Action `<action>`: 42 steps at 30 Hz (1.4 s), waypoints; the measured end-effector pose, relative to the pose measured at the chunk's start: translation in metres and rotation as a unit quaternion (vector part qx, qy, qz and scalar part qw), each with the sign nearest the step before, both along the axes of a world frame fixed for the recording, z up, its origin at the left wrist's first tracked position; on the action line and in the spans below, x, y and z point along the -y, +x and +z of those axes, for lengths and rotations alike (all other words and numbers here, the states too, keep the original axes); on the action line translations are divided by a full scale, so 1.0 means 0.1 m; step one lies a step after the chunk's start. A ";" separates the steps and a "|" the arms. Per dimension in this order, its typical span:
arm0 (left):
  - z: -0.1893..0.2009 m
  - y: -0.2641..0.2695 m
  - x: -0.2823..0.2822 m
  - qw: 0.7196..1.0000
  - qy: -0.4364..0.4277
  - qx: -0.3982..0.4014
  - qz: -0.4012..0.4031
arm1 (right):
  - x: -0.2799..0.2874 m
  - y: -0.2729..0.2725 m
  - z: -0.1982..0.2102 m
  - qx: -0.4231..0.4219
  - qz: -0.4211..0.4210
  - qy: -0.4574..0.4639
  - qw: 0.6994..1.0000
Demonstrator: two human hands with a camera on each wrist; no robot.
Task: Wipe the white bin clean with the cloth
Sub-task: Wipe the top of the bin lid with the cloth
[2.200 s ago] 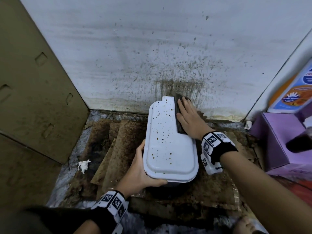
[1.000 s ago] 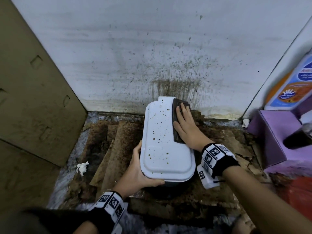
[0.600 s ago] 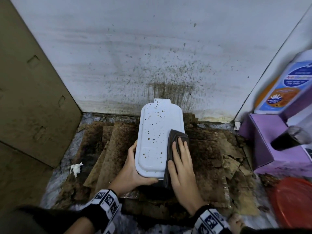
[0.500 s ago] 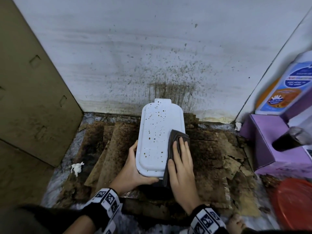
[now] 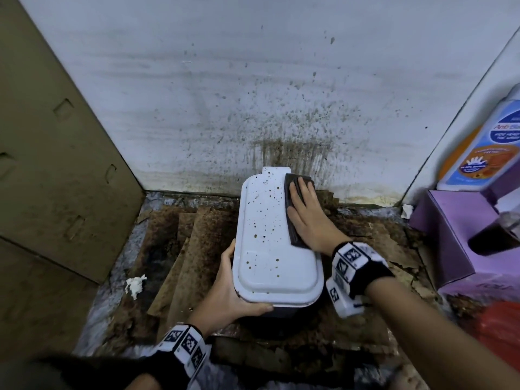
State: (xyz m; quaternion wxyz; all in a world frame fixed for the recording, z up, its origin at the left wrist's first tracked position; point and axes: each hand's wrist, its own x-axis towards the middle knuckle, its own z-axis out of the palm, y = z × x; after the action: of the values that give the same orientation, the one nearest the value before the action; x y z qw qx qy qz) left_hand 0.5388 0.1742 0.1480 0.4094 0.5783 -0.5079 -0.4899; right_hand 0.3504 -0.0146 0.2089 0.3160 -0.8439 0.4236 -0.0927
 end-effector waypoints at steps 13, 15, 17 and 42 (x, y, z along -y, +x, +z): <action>0.03 -0.01 -0.03 1.000 0.001 0.010 -0.011 | -0.39 -0.14 -0.03 0.030 -0.004 -0.014 0.999; 0.04 -0.01 -0.03 1.000 -0.004 0.019 -0.008 | -0.69 -0.23 -0.04 0.036 -0.004 -0.031 0.999; 0.04 -0.02 -0.03 1.000 -0.008 0.025 -0.006 | -1.01 -0.31 -0.07 0.027 -0.009 -0.062 0.998; -0.01 0.01 -0.01 0.999 -0.008 0.043 0.003 | -0.51 -0.09 -0.04 0.017 -0.033 -0.015 0.999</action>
State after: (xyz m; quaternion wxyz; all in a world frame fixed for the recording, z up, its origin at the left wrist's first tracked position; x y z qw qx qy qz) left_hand 0.5401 0.1751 0.1469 0.3932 0.5973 -0.5269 -0.4594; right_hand 0.3416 0.0367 0.2048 0.3076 -0.8321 0.4445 -0.1240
